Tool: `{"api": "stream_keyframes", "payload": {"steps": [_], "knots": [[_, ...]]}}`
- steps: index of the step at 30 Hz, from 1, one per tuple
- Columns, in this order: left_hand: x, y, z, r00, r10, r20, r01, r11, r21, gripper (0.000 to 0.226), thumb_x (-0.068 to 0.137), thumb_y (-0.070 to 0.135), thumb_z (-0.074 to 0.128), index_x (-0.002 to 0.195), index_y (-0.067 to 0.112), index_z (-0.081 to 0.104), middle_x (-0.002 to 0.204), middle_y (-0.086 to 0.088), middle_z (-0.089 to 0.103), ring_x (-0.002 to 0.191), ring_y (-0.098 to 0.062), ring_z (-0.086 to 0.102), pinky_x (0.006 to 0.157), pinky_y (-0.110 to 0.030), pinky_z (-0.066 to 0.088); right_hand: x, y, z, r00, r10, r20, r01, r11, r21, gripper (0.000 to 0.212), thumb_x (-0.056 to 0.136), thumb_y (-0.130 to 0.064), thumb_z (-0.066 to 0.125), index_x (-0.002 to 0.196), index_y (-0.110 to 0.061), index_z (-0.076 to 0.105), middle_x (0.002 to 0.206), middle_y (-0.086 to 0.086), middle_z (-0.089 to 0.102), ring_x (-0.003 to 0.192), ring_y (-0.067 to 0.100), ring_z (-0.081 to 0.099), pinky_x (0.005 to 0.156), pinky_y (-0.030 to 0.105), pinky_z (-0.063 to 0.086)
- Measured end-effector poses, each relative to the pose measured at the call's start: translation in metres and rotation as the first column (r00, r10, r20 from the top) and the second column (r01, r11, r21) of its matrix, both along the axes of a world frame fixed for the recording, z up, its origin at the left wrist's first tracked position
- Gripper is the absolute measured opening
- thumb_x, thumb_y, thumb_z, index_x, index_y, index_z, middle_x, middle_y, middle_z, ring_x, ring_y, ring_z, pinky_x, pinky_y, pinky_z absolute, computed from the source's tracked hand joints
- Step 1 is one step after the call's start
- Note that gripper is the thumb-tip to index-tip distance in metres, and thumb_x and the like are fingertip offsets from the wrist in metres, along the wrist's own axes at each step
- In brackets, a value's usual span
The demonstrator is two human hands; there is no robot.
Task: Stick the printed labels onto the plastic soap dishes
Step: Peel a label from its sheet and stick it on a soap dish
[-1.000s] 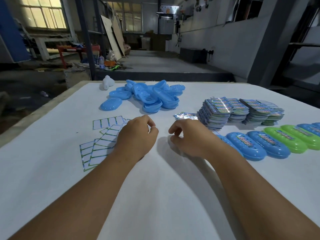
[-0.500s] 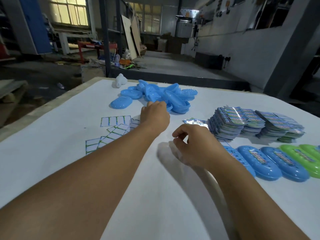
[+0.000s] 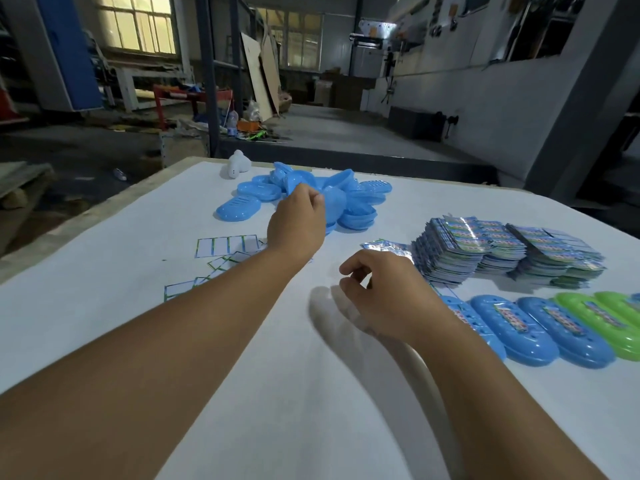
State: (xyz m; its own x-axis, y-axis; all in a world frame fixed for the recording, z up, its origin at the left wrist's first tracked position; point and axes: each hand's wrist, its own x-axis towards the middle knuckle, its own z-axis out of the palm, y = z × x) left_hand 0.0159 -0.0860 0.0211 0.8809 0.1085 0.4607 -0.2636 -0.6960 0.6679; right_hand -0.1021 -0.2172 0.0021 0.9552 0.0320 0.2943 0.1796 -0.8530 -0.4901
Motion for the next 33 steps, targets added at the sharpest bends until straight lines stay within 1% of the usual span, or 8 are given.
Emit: {"api": "stream_keyframes", "payload": {"steps": [8, 13, 17, 19, 21, 26, 30, 33], "knots": [[-0.057, 0.033, -0.007, 0.951, -0.219, -0.218, 0.069, 0.836, -0.544, 0.028, 0.103, 0.035, 0.046, 0.085, 0.021, 0.063, 0.075, 0.007, 0.074, 0.069, -0.012, 0.074, 0.052, -0.025, 0.039, -0.003, -0.001, 0.005, 0.987, -0.048, 0.153, 0.028, 0.991, 0.132, 0.067, 0.086, -0.047, 0.072, 0.144, -0.037, 0.041, 0.136, -0.005, 0.045, 0.127, 0.019, 0.048, 0.105, 0.039, 0.043], [-0.08, 0.044, -0.014, 0.865, -0.4, -0.302, 0.067, 0.69, -0.721, 0.029, 0.104, 0.028, 0.047, 0.087, 0.017, 0.067, 0.06, 0.012, 0.07, 0.054, -0.003, 0.067, 0.054, -0.025, 0.037, -0.002, 0.001, 0.004, 0.996, 0.049, 0.077, -0.055, 0.996, 0.066, 0.068, 0.084, -0.055, 0.072, 0.144, -0.037, 0.046, 0.138, -0.007, 0.054, 0.111, 0.009, 0.052, 0.09, 0.024, 0.038], [-0.087, 0.053, -0.018, 0.867, -0.351, -0.353, 0.057, 0.775, -0.63, 0.032, 0.102, 0.032, 0.05, 0.084, 0.015, 0.07, 0.058, 0.005, 0.068, 0.043, -0.003, 0.058, 0.048, -0.019, 0.04, -0.003, 0.003, 0.002, 0.998, 0.068, -0.004, -0.068, 0.997, 0.046, 0.063, 0.083, -0.058, 0.072, 0.139, -0.037, 0.052, 0.125, -0.012, 0.063, 0.104, 0.011, 0.058, 0.09, 0.03, 0.046], [-0.088, 0.058, -0.02, 0.914, -0.261, -0.312, 0.107, 0.895, -0.433, 0.031, 0.1, 0.035, 0.053, 0.082, 0.017, 0.07, 0.059, 0.006, 0.068, 0.047, -0.006, 0.062, 0.046, -0.019, 0.045, -0.004, 0.002, 0.002, 0.998, 0.065, -0.019, -0.064, 0.998, 0.03, 0.062, 0.082, -0.058, 0.073, 0.137, -0.037, 0.053, 0.122, -0.013, 0.063, 0.104, 0.01, 0.059, 0.091, 0.031, 0.049], [-0.088, 0.06, -0.023, 0.974, -0.123, -0.192, 0.1, 0.987, -0.123, 0.024, 0.096, 0.038, 0.057, 0.088, 0.021, 0.071, 0.073, 0.01, 0.071, 0.07, -0.011, 0.068, 0.064, -0.027, 0.053, -0.005, 0.0, 0.001, 0.997, 0.061, -0.042, -0.061, 0.998, -0.001, 0.062, 0.079, -0.06, 0.074, 0.134, -0.037, 0.055, 0.118, -0.014, 0.063, 0.104, 0.01, 0.059, 0.09, 0.03, 0.049], [-0.091, 0.052, -0.029, 0.966, -0.221, -0.133, 0.239, 0.96, 0.143, 0.027, 0.09, 0.043, 0.065, 0.114, 0.029, 0.069, 0.11, 0.011, 0.067, 0.099, -0.011, 0.059, 0.087, -0.028, 0.047, -0.005, 0.002, -0.001, 0.992, 0.063, -0.113, -0.073, 0.994, -0.084, 0.068, 0.069, -0.067, 0.077, 0.127, -0.039, 0.058, 0.113, -0.015, 0.064, 0.097, 0.008, 0.06, 0.081, 0.026, 0.05], [-0.089, 0.051, -0.031, 0.941, -0.294, -0.165, 0.323, 0.925, 0.198, 0.019, 0.091, 0.038, 0.065, 0.108, 0.029, 0.069, 0.105, 0.009, 0.069, 0.094, -0.009, 0.06, 0.084, -0.024, 0.048, -0.007, -0.001, 0.003, 0.984, 0.057, -0.171, -0.064, 0.997, -0.036, 0.084, 0.058, -0.086, 0.062, 0.129, -0.041, 0.059, 0.118, -0.02, 0.062, 0.102, 0.004, 0.06, 0.083, 0.025, 0.049], [-0.089, 0.052, -0.031, 0.941, -0.297, -0.16, 0.327, 0.919, 0.22, 0.019, 0.092, 0.039, 0.063, 0.107, 0.029, 0.069, 0.103, 0.011, 0.068, 0.093, -0.01, 0.059, 0.081, -0.022, 0.044, -0.001, -0.013, 0.004, 0.991, -0.113, -0.076, 0.11, 0.993, -0.041, 0.065, 0.078, -0.069, 0.062, 0.13, -0.03, 0.063, 0.128, -0.011, 0.064, 0.114, 0.013, 0.059, 0.083, 0.027, 0.041]]}}
